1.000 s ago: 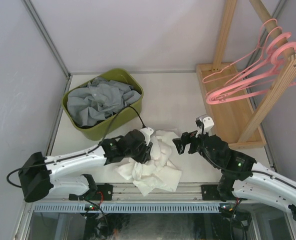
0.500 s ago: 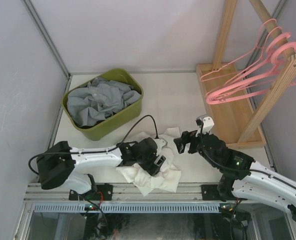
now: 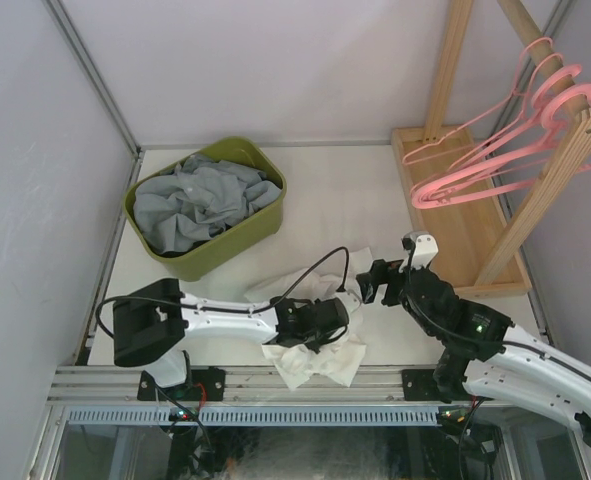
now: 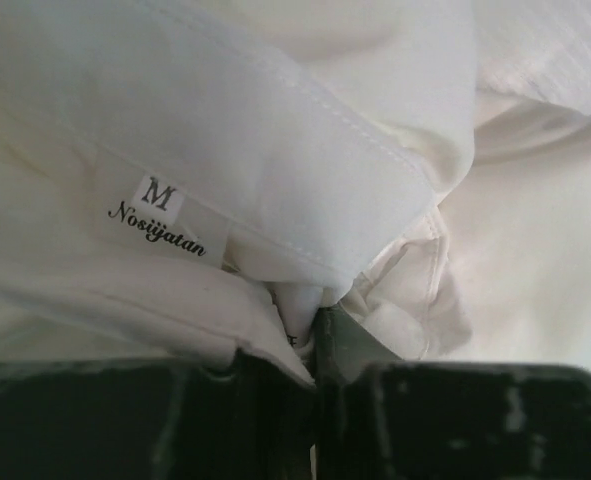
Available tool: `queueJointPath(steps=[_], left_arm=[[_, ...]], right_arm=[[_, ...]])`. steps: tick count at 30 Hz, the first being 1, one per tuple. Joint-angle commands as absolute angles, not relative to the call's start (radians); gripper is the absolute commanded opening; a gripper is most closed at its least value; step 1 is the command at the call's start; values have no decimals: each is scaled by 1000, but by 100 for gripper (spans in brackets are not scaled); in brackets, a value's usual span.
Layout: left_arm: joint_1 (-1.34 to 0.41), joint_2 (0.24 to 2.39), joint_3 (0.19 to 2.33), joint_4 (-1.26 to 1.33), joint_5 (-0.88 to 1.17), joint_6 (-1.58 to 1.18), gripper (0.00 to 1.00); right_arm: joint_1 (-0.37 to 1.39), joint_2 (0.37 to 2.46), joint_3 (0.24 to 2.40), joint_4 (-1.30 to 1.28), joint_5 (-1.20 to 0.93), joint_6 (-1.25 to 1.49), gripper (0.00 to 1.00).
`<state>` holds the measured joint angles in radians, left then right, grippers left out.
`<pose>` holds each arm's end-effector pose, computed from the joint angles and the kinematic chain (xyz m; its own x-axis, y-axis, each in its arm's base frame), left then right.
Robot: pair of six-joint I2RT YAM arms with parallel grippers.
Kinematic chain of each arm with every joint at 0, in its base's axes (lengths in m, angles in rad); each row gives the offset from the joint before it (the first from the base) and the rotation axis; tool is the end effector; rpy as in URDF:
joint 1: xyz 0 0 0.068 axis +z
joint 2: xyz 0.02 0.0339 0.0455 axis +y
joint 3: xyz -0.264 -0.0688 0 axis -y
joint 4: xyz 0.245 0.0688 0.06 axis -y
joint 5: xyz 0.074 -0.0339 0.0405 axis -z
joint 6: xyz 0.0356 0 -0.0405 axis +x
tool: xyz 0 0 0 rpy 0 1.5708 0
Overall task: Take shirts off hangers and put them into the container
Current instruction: Pick up the shirt from the center of the board, then place the shirt in the bin.
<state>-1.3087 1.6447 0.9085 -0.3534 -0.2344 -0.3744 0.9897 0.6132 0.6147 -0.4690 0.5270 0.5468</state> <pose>0.0887 -0.2988 0.1604 -0.5472 0.6667 -0.5061 0.7644 0.6443 0.0224 0.0932 0.1093 0.2786 -0.4588 0.1201 -0.8804 -0.2780 0.9217 0.2706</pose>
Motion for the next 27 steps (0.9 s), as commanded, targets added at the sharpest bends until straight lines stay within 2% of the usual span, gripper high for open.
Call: queueJointPath(steps=[1,8,16,20,27], left_arm=[[-1305,1664,831,-486,-355,-441,2],[-1202,1422,932,-561,-604,-412,0],[-995,1088,1123,-505,-626,-188,0],[-890,1052,1293,-528,-619,-77,0],[-710,1129,1594,-541,-591,71,0]], right_arm=[[986,592,624,-474,594,578,83],[984,580,624,-474,608,595,83],[981,565,616,-485,617,604,83],[978,558,607,-468,617,598,83],[976,563,603,-441,601,591,83]])
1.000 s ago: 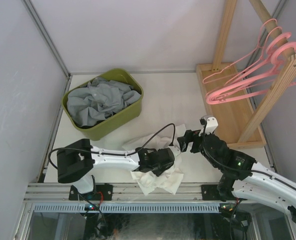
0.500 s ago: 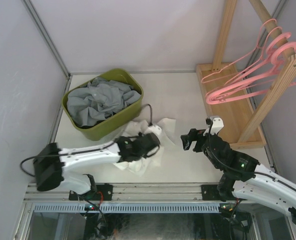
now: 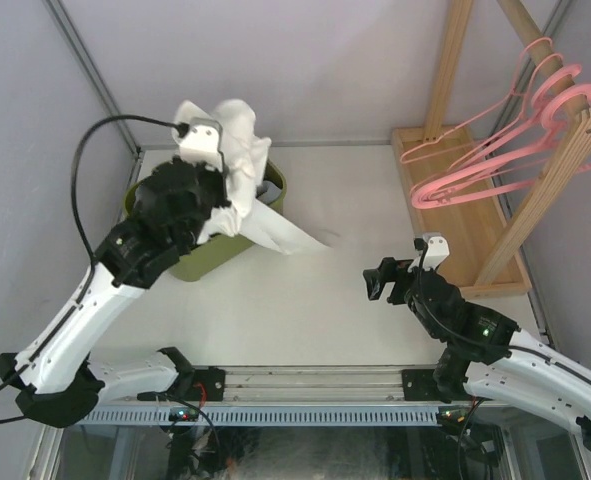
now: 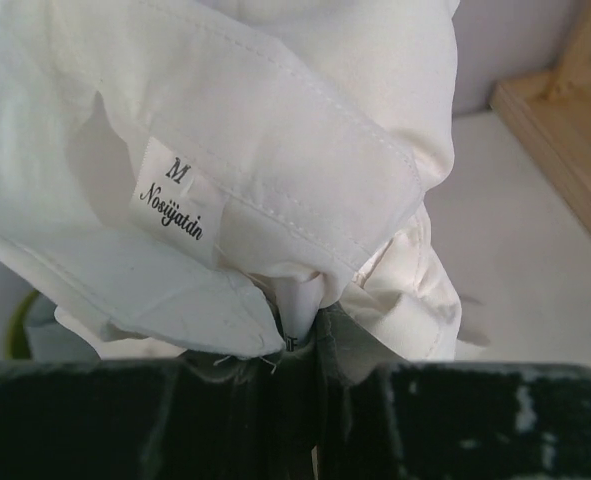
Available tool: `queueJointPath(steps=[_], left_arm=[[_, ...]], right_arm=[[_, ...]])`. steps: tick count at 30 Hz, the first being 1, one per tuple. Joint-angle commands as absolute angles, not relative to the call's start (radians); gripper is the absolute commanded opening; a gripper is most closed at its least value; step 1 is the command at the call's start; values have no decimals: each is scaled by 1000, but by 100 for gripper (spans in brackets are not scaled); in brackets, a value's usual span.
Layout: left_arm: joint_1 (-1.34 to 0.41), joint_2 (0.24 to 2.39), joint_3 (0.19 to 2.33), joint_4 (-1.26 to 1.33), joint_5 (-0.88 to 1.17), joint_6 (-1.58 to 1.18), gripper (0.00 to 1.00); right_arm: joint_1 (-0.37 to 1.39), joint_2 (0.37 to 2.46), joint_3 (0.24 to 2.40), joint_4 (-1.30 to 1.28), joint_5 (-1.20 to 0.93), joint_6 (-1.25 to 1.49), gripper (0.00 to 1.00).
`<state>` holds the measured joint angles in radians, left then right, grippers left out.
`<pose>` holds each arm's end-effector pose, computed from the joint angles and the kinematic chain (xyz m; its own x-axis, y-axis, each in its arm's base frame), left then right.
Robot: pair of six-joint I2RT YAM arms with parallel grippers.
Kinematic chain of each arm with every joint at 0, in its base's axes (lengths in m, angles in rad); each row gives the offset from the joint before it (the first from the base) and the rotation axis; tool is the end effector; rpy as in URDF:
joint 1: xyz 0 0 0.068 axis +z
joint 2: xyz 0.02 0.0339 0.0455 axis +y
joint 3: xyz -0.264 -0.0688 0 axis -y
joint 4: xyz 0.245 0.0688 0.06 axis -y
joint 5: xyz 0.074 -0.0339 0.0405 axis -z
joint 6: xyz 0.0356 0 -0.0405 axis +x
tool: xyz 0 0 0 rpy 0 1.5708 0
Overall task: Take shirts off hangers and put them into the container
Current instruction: Place the shirt in the bin.
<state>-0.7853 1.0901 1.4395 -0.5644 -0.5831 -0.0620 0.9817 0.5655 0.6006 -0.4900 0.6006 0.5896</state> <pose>0.1616 -0.1338 0.4657 -0.1636 0.0904 -0.9824 0.2000 0.9781 0.0567 0.0905 0.0992 0.2781 -0.4275 0.1859 -0.8847 -0.1999 0.9349 0.2931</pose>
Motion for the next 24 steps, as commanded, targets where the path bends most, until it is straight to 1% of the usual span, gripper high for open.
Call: queueJointPath(steps=[1,5,8,11,14,16,18,21,24], left_arm=[[-675,1143,1627,-534,-593,88,0],[-523,1213,1680,-520,-508,90,0],[-453,1253,1648,-544,-487,56,0],[-399,1273,1488,-487,-450,-16,0],[-314,1330,1294,-421,-323,-158,0],[-274,1388,1221,-411,-265,-233,1],[-258,1443,1171,-402,-253,-292,12],[-253,1487,1141,-406,-212,-323,18],[-253,1470,1143,-405,-215,-320,35]], right_arm=[[976,560,604,-444,600,593,83],[974,557,603,-456,601,600,83],[975,556,603,-459,599,602,83],[975,558,601,-469,603,615,83],[974,566,598,-458,593,615,83],[974,570,600,-452,581,610,83],[974,573,599,-453,573,608,83],[972,574,598,-461,573,607,83],[970,575,598,-463,576,605,83]])
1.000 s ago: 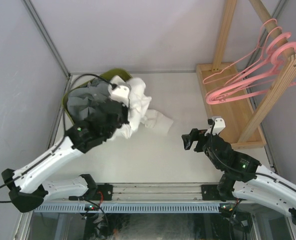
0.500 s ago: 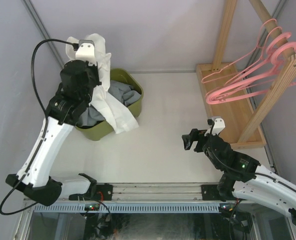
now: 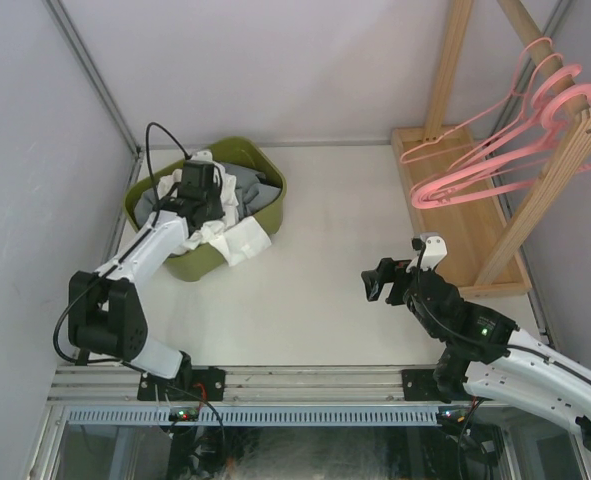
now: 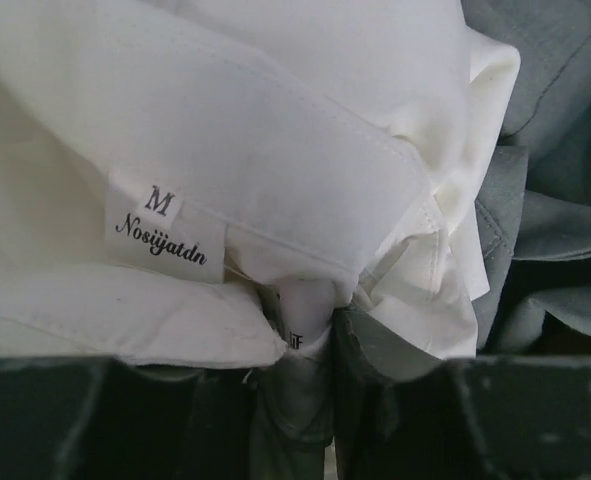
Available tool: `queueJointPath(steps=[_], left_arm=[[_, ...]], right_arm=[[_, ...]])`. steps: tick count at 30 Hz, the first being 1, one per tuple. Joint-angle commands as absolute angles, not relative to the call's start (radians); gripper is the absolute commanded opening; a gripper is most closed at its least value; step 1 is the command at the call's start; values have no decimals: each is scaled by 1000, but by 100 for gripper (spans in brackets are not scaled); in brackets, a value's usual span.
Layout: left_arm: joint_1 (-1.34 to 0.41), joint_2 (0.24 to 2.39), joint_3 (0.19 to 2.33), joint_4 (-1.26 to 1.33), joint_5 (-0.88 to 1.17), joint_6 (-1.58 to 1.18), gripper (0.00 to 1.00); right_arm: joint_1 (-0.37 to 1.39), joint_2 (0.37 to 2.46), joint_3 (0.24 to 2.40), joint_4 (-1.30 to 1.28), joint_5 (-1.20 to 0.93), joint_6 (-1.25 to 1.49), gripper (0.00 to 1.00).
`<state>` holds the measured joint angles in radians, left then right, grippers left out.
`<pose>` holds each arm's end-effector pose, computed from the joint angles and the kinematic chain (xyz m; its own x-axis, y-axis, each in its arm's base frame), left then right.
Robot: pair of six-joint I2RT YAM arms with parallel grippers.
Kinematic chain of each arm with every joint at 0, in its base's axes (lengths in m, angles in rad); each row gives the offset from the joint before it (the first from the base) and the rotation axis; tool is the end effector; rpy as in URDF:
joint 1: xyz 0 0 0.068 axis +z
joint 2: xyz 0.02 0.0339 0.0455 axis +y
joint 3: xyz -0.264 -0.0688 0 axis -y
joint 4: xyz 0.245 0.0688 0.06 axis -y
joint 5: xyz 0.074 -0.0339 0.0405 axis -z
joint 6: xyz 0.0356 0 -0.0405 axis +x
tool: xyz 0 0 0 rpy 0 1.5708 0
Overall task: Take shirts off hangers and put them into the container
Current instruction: Place the shirt in the bin.
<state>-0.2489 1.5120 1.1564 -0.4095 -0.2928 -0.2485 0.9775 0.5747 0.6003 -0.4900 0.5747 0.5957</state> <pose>0.3253 -0.0721 0.2731 -0.6590 -0.0755 -0.7483 -0.1321 0.9911 0.0164 0.0913 0.1008 0.2767 -0.4453 0.1820 -0.8767 -0.2106 0.9304 0.3001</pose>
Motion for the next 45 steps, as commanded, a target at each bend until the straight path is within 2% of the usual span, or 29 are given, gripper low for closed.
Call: queueJointPath(steps=[1,9,11,12,18,23,26,31,34,38,45], left_arm=[[-251,1460,1158,-420,-224,-315,39],[-251,1281,1270,-516,-228,-282,83],[-251,1212,1266,-520,-219,-285,98],[-251,1181,1258,-522,-219,-291,100],[-251,1025,1215,-559,-184,-325,100],[-299,915,1118,-555,-55,-382,100],[-487,824,979,-530,-304,-472,100],[-694,686,706,-397,-470,-771,100],[-800,667,598,-374,-643,-959,100],[-822,757,525,-316,-730,-1115,100],[-822,988,510,-123,-929,-1071,100]], right_arm=[[970,576,598,-460,577,601,83],[967,578,599,-442,575,602,83],[965,583,598,-442,574,603,83],[966,588,599,-441,573,601,83],[962,616,599,-407,553,586,83],[959,635,599,-391,543,586,83],[958,648,598,-388,544,589,83],[957,660,598,-380,532,590,83],[956,661,599,-382,532,591,83],[953,662,598,-382,533,594,83],[952,638,599,-421,542,597,83]])
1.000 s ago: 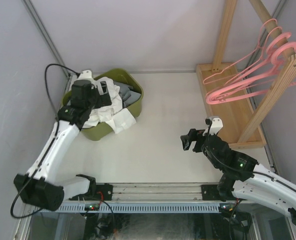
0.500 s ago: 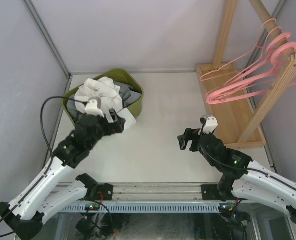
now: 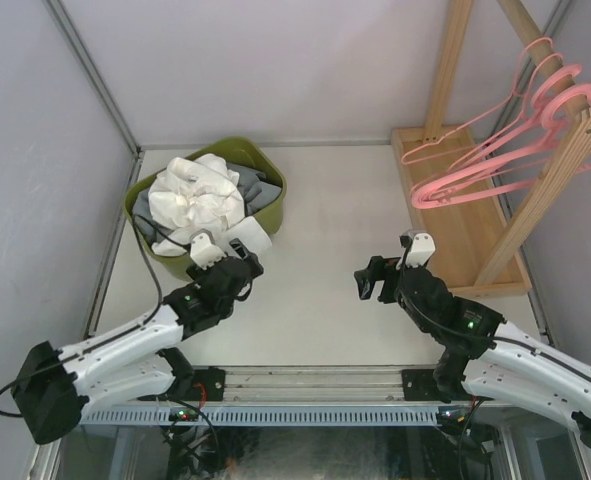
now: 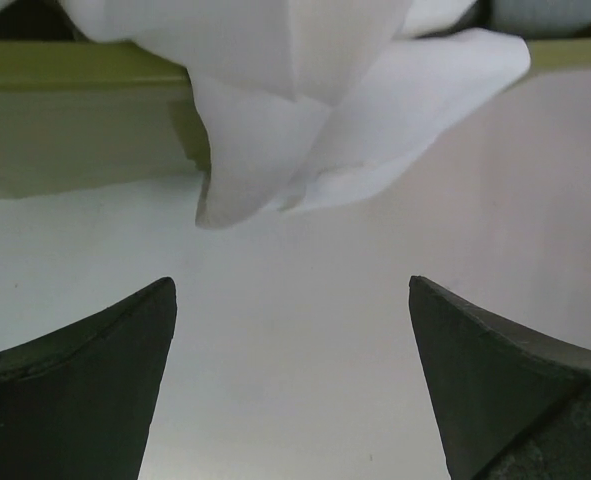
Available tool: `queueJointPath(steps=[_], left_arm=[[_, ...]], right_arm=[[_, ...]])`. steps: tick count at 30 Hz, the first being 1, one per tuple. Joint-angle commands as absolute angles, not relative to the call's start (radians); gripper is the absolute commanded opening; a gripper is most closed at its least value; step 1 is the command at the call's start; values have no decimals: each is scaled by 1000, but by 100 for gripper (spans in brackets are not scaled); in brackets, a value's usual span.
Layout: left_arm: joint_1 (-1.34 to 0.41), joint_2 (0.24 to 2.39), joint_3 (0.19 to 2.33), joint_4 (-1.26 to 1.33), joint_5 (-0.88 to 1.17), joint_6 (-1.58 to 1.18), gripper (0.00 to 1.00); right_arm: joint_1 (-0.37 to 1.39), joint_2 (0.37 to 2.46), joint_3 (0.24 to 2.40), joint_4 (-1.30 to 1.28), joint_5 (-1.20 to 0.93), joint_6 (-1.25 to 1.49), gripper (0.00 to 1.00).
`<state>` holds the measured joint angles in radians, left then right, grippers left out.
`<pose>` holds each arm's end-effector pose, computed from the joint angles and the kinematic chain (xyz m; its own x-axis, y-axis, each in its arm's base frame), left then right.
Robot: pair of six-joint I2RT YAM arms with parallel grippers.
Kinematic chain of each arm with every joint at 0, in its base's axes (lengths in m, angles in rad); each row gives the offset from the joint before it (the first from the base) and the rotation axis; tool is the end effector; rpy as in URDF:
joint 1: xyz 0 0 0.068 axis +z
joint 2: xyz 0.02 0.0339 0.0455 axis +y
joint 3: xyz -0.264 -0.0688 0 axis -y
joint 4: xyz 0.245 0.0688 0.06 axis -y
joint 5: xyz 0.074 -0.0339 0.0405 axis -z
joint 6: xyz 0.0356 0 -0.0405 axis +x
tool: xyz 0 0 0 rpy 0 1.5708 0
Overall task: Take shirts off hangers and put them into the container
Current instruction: Place the shirt in the bin.
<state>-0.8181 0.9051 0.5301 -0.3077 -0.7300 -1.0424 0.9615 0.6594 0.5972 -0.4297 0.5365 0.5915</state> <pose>0.1437 -0.1187 0.2238 -0.3817 -0.5339 -0.7545 -0.2766 0.8449 -0.4579 0.1018 0.1141 0.2705 -0.4736 0.1588 -0.8663 -0.2203 0.9310 0.2911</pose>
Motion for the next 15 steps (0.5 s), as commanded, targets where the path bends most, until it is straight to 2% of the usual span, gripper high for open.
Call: queueJointPath(steps=[1,8,15], left_arm=[[-822,1014,510,-87,-954,-1053,100],[-822,1227,534,22,-1083,-916,100],[-822,1385,526,312,-1176,-664,96]], right_arm=[[951,633,599,-427,544,597,83],[946,612,599,-449,557,592,83],[942,611,599,-455,547,597,83]])
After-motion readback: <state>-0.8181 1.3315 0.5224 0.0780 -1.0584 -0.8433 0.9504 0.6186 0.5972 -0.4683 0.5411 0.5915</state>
